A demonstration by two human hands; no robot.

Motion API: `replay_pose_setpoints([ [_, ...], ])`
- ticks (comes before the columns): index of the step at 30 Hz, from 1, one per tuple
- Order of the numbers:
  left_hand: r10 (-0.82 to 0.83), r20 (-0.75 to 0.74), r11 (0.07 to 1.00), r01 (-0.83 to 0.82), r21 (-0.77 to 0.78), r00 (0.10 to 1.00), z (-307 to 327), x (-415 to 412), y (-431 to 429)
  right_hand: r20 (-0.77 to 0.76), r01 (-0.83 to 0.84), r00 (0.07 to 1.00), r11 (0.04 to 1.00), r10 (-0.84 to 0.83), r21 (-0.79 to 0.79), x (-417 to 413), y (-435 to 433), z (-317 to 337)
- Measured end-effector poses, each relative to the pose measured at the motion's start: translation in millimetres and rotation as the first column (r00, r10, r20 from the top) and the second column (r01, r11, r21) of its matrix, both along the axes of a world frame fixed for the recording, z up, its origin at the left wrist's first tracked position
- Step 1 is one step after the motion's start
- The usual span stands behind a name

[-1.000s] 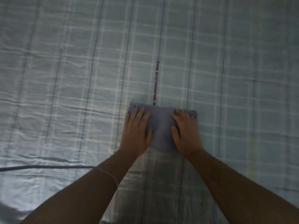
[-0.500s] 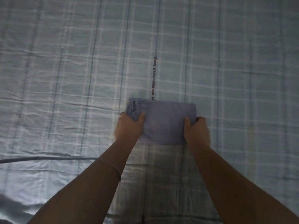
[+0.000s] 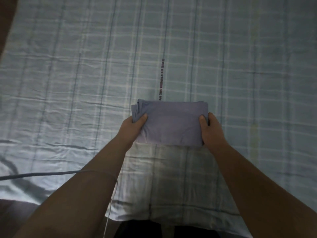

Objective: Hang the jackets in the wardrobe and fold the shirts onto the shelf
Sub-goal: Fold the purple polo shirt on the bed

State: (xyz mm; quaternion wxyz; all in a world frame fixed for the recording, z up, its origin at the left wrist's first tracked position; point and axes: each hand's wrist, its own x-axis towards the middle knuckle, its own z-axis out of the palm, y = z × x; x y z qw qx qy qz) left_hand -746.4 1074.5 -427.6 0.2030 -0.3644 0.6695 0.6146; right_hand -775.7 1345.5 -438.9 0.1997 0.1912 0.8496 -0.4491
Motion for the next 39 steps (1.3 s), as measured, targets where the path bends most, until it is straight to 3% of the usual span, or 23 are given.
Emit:
replay_pose_setpoints([
  [5, -0.025, -0.119, 1.0, 0.026, 0.009, 0.993, 89, 26, 23, -0.004, -0.007, 1.0, 0.972, 0.006, -0.236, 16, 36, 89],
  [8, 0.0, -0.219, 0.999, 0.012, 0.052, 0.976, 146, 40, 41, -0.063, 0.015, 0.997, 0.954, -0.035, -0.298, 26, 50, 144],
  [14, 0.196, -0.396, 0.979, -0.205, 0.02, 0.897, 242, 74, 53, -0.326, -0.059, 0.945, 0.992, 0.02, -0.112, 33, 41, 239],
  [20, 0.331, -0.52, 0.913, -0.407, -0.036, 0.787, 319, 137, 0, -0.518, -0.221, 0.844, 0.97, 0.139, -0.099, 50, -36, 318],
  [27, 0.466, -0.648, 0.655, -0.727, -0.206, 0.603, 383, 267, -87, -0.6, -0.508, 0.728, 0.849, 0.332, -0.146, 127, -172, 376],
  [34, 0.561, -0.755, 0.382, -0.915, -0.128, 0.34, 424, 473, -198, -0.671, -0.744, 0.573, 0.642, 0.47, -0.186, 277, -344, 418],
  [39, 0.552, -0.815, 0.179, -0.979, -0.095, 0.18, 455, 610, -267, -0.677, -0.84, 0.517, 0.463, 0.524, -0.283, 395, -466, 448],
])
